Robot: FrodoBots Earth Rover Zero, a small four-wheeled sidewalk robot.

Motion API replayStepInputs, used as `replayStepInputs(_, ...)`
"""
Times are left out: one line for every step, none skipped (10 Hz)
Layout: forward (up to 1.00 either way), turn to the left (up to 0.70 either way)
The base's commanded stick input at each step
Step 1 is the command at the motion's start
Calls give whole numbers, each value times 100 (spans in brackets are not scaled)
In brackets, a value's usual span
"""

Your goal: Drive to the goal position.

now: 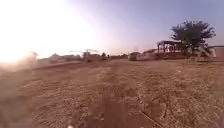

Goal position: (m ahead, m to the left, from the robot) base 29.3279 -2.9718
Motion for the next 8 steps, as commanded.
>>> replayStepInputs(69,0)
replayStepInputs(69,0)
replayStepInputs(69,0)
replayStepInputs(69,0)
replayStepInputs(69,0)
replayStepInputs(69,0)
replayStepInputs(69,0)
replayStepInputs(69,0)
